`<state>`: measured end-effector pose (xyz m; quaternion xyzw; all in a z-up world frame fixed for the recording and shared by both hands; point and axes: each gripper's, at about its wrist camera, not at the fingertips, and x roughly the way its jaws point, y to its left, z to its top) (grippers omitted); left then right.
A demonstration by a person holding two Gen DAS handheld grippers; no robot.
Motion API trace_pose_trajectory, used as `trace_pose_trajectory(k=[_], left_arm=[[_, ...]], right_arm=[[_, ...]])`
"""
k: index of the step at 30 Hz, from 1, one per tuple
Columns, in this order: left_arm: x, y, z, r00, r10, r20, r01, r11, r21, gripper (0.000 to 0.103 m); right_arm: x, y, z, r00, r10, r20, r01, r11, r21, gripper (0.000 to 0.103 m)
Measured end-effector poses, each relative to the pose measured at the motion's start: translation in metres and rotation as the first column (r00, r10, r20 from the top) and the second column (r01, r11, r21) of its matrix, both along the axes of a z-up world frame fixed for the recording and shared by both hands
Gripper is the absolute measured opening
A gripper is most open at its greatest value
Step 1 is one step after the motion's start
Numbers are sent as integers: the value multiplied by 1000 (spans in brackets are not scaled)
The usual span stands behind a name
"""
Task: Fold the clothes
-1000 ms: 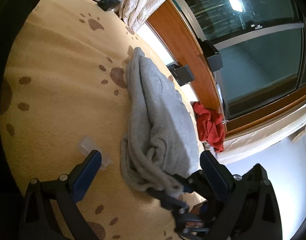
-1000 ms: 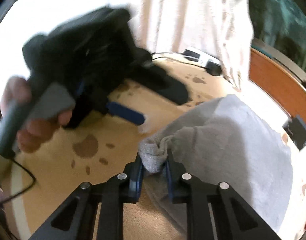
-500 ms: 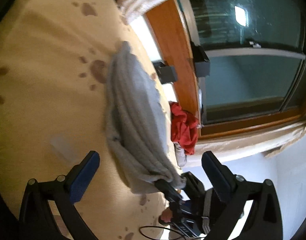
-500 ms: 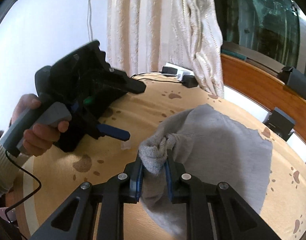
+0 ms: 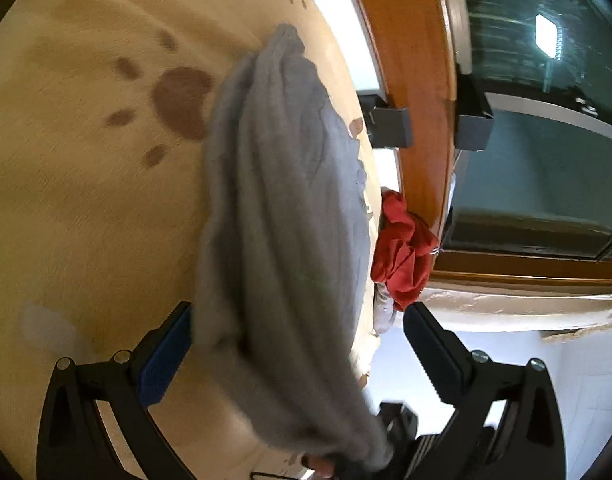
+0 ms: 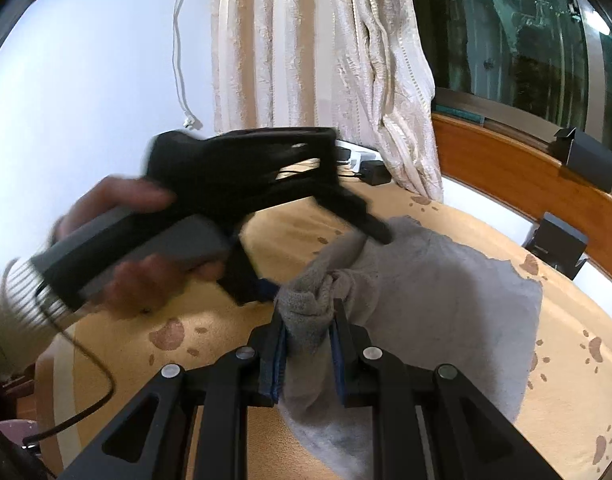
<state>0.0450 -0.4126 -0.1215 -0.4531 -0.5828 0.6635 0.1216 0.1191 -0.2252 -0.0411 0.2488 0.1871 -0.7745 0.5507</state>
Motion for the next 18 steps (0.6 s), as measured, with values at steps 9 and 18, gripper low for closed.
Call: trace_pose_trajectory(k=[9, 18], left_arm=[[-31, 7, -2, 994, -91, 59, 97, 989, -113, 77], [-19, -6, -21, 997, -63, 47, 66, 995, -77, 33]], right_arm=[[0, 3, -2, 1000, 24, 7, -24, 1000, -13, 20], [-6, 38, 9, 1000, -10, -10, 8, 990, -144, 84]])
